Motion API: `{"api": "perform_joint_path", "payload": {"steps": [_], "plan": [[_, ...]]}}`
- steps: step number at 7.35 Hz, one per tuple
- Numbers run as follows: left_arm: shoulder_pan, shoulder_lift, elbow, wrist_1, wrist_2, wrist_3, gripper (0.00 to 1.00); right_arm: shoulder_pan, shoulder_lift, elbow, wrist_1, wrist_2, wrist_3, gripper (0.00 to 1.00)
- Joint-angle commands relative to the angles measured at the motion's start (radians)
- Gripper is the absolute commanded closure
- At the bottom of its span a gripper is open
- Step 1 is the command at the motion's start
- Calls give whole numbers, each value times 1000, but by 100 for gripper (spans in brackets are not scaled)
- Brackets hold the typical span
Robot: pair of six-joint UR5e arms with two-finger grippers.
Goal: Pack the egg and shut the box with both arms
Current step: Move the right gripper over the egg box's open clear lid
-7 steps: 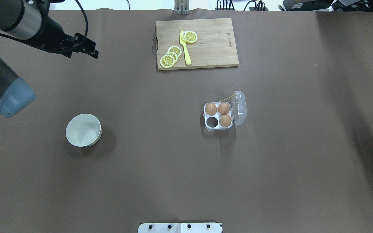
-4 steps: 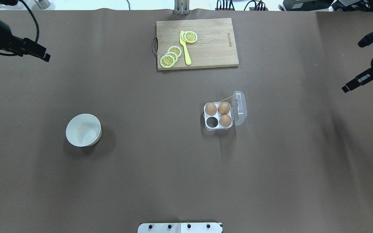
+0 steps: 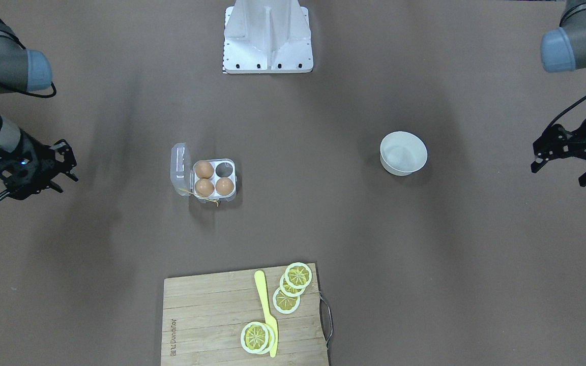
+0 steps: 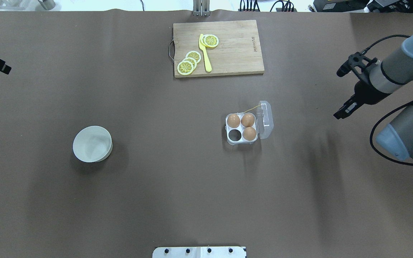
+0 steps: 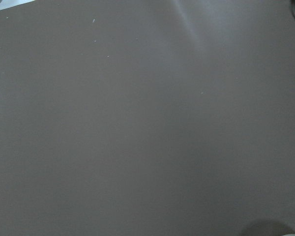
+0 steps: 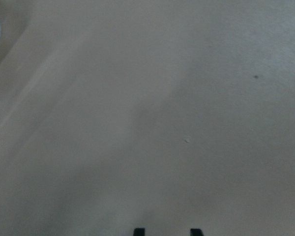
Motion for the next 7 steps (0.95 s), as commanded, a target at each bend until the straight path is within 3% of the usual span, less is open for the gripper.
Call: {"api": "perform_joint_path", "payload": {"steps": [1, 4, 7], "plan": [[-34, 50, 11, -2, -20, 84, 2, -66, 81, 11, -63, -21, 1, 72], [-55, 73, 11, -9, -34, 107, 2, -139, 205, 42, -146, -32, 18, 77], [-63, 88, 8, -14, -46, 107, 2, -198, 254, 60, -183, -52, 20, 77]]}}
